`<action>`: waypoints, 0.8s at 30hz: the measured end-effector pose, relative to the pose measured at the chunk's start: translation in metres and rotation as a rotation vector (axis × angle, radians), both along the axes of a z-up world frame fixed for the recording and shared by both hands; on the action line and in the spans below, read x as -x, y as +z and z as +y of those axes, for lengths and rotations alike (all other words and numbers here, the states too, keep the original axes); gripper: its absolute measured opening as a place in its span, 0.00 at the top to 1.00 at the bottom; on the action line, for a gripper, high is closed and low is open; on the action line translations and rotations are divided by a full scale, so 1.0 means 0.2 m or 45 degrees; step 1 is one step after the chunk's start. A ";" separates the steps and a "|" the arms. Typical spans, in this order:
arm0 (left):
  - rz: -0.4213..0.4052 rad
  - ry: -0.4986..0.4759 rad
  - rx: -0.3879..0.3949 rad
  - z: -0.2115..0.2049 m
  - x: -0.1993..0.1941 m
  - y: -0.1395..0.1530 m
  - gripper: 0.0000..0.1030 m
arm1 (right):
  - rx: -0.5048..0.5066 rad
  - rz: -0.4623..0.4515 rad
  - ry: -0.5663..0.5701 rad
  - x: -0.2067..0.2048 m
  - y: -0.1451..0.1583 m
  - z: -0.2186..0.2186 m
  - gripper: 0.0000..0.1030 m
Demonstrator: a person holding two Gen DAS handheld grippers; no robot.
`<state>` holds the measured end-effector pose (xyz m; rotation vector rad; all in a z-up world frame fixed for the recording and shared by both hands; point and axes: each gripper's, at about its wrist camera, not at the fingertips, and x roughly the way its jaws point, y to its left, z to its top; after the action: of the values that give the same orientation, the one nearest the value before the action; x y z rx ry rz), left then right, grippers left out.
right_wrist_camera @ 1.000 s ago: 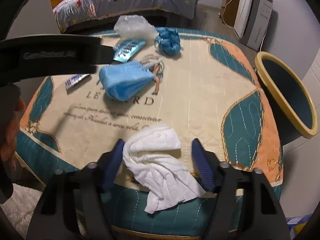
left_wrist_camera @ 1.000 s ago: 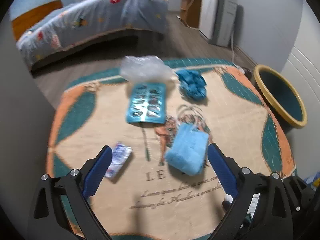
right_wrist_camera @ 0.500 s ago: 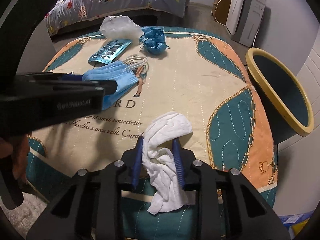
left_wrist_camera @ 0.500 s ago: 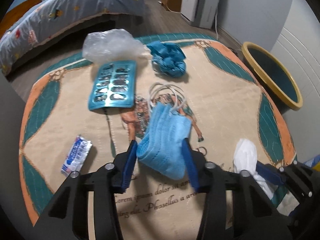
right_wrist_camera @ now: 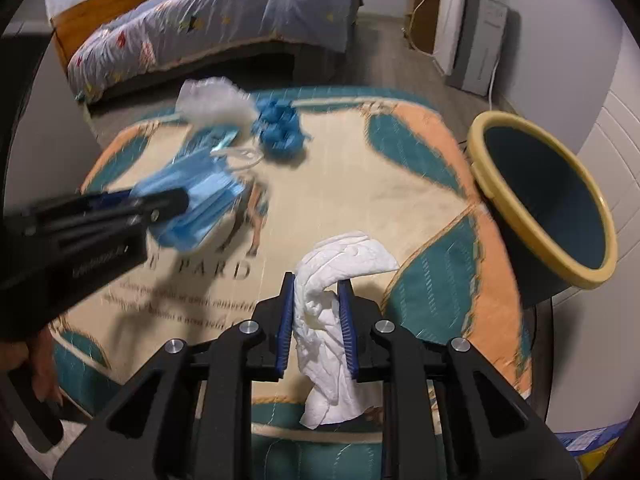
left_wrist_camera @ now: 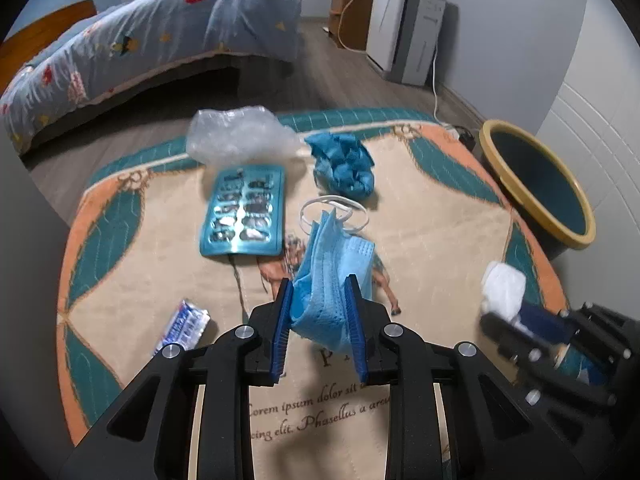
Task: Collect trash
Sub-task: 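Grasp the white tissue with the right tool while the left tool grasps another blue mask, then carry the white tissue and blue mask to the bin and open both tools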
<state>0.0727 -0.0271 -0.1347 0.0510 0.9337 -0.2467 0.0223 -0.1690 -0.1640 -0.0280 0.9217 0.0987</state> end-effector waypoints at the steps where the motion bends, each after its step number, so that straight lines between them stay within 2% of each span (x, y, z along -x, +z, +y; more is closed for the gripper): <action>1: -0.007 0.003 0.004 0.00 0.00 0.01 0.73 | -0.005 -0.013 -0.013 -0.01 0.02 -0.01 0.80; 17: -0.150 -0.022 0.031 -0.11 -0.04 0.23 0.73 | -0.096 -0.161 -0.117 -0.18 0.38 -0.21 0.80; 24: -0.159 0.001 0.059 -0.16 -0.07 0.29 0.73 | -0.136 -0.160 -0.145 -0.27 0.52 -0.33 0.80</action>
<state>0.0864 -0.0596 -0.0769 0.0228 0.8039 -0.2613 0.0765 -0.2357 -0.0597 0.1163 0.7893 0.0396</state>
